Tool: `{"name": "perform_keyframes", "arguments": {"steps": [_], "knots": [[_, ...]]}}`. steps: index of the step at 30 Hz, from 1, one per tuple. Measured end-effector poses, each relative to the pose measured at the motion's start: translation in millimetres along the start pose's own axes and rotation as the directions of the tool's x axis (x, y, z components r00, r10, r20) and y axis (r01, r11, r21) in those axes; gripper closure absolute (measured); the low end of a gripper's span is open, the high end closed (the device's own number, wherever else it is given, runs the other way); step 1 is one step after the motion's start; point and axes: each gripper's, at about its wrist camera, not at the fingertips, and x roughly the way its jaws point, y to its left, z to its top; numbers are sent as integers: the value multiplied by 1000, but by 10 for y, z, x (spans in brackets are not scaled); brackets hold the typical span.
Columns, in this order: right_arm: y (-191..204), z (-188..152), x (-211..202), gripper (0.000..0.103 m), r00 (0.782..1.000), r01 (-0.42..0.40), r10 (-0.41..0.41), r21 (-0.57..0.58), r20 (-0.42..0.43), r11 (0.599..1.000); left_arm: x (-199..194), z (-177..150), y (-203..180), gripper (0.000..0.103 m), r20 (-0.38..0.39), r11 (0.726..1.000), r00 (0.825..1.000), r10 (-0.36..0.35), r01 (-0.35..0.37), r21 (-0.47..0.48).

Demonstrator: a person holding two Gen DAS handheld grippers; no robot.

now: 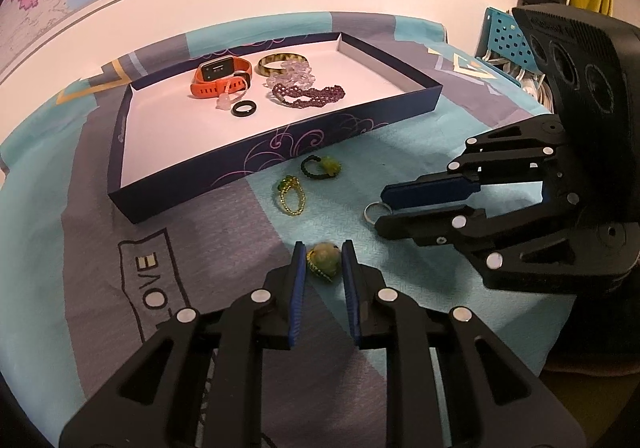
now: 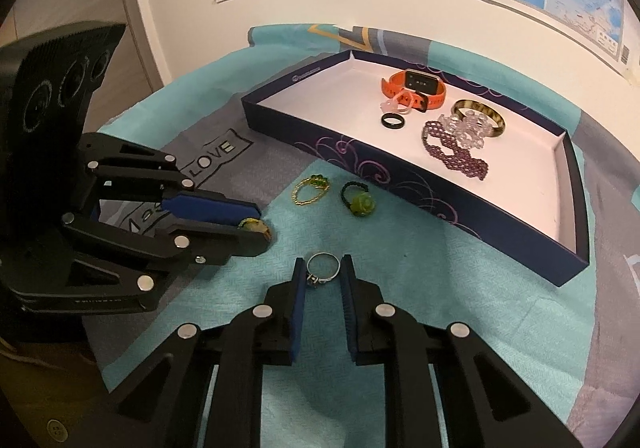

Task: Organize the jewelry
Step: 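Grasp the green jade pendant with the left tool while the right tool grasps the silver ring, then carry the jade pendant and silver ring over the box with both tools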

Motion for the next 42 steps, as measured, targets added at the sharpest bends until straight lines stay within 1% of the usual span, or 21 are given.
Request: {"name": "perform_keyframes", "arguments": {"steps": [3, 9, 24, 42], "knots": [[-76, -4, -38, 88, 1000, -12, 11, 31, 14, 999, -1, 3, 3, 85, 1, 1000, 1000, 1, -1, -3], [-164, -1, -114, 88, 999, -5, 2, 59, 38, 998, -9, 12, 11, 85, 4, 1000, 1000, 3, -3, -12], [-348, 38, -274, 87, 996, -3, -7, 111, 88, 994, -126, 113, 43, 85, 44, 999, 999, 3, -2, -38], [-402, 141, -344, 87, 992, 7, -22, 115, 127, 993, -194, 285, 121, 85, 85, 998, 996, 17, -11, -70]]}}
